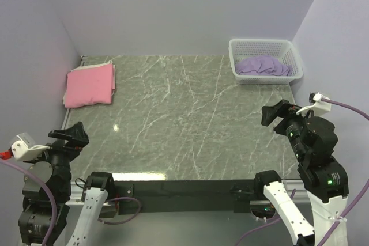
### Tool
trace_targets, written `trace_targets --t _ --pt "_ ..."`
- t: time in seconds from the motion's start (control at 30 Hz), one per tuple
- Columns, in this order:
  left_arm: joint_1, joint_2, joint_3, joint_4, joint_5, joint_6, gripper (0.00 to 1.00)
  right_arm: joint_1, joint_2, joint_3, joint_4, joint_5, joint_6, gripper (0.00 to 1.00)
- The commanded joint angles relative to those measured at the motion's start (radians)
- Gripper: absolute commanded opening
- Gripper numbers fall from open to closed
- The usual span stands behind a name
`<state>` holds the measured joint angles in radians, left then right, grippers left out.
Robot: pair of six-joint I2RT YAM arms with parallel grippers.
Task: Fold and stack the t-shirts
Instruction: Grab the tshirt from the pile
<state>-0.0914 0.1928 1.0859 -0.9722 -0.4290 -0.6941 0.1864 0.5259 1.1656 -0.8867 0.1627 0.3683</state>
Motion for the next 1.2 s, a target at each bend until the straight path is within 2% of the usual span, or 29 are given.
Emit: trace_targets --t 0.0,0.27,0.47,0.5,0.6,0.73,0.97,1.17 --pt "-0.002 -0.015 -0.017 0.081 -0.022 0.030 0.99 0.012 0.022 -0.026 0.074 0.012 -0.017 0.93" --pt "-0.002 -0.004 -0.179 0.237 0.073 0.001 0.99 0.012 0.140 -0.057 0.196 -0.025 0.014 0.95" --pt "-0.002 0.049 -0.333 0.412 0.122 0.014 0.99 0.007 0.382 0.031 0.299 0.030 0.012 0.96" --pt "-0.002 0.059 -0.363 0.427 0.136 0.018 1.00 0.007 0.463 0.049 0.305 0.040 0.009 0.96" --pt "-0.004 0.123 -0.415 0.481 0.157 0.047 1.00 -0.022 0.647 0.146 0.304 0.063 -0.008 0.96" --pt "-0.004 0.169 -0.466 0.518 0.182 0.080 0.99 -0.085 0.860 0.310 0.318 0.024 -0.008 0.89" --pt "-0.007 0.181 -0.527 0.605 0.187 0.169 0.99 -0.177 1.186 0.515 0.344 -0.011 -0.060 0.84" --pt "-0.016 0.194 -0.554 0.633 0.242 0.165 0.99 -0.220 1.457 0.739 0.348 0.000 -0.081 0.82"
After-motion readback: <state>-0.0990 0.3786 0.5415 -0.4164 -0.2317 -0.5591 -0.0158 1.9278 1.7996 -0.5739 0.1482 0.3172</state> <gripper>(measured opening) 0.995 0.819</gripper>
